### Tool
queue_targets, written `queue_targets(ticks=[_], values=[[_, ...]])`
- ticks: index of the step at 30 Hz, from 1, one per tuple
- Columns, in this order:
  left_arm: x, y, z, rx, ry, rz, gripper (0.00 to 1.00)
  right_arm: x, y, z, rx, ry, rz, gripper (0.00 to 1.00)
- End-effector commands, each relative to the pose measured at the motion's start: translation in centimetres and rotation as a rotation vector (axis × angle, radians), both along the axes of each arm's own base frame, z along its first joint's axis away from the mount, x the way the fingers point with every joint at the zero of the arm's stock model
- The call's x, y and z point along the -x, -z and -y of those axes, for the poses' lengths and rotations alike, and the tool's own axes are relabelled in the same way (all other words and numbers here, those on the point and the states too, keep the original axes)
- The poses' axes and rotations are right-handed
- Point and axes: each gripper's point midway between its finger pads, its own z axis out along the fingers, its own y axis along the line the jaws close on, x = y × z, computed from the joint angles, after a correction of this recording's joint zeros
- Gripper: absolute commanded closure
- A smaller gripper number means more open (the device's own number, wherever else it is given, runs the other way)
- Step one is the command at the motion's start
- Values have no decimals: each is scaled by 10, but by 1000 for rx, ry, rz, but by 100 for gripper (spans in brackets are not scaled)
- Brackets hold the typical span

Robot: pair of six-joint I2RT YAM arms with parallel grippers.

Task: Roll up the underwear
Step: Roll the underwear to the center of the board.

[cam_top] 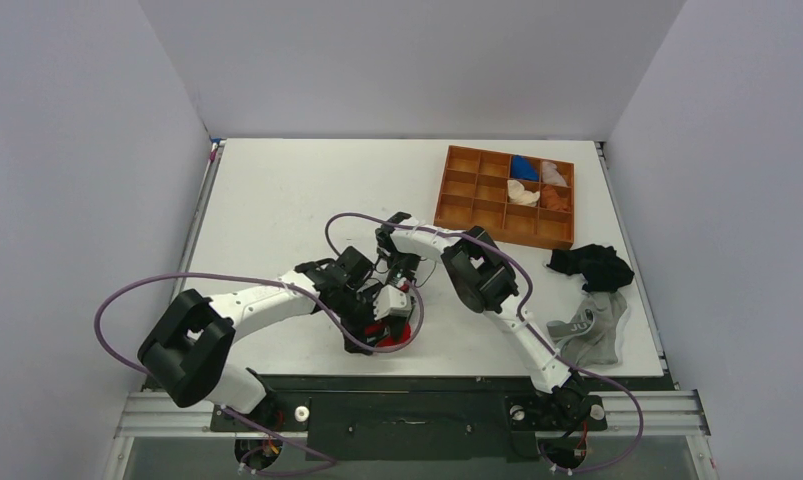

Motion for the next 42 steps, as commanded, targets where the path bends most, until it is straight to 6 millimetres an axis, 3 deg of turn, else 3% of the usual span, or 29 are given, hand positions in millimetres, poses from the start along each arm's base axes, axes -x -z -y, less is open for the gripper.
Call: queue_targets(ticks=[1,10,14,25,30,34,40,42], values=[[-9,0,12,30,12,99,28,-31,32,-8,-105,-43,198,100],[-24,4,14,6,-53,243,28,-29,32,-8,-105,-36,192,100],[-19,13,15,-22,-42,239,33,-29,36,-6,-95,-40,192,100],[-10,30,9,-93,0,225,55,-31,34,-5,-100,-30,191,100],[-5,38,8,-125,19,187,75,-31,31,-7,-109,-26,190,100],[-1,42,4,-144,30,170,98,-34,26,-8,-118,-13,192,100],[-8,35,1,-128,48,236,100,-40,15,-6,-137,24,223,92],[-12,34,0,-133,56,260,100,-42,13,-4,-137,43,244,96]])
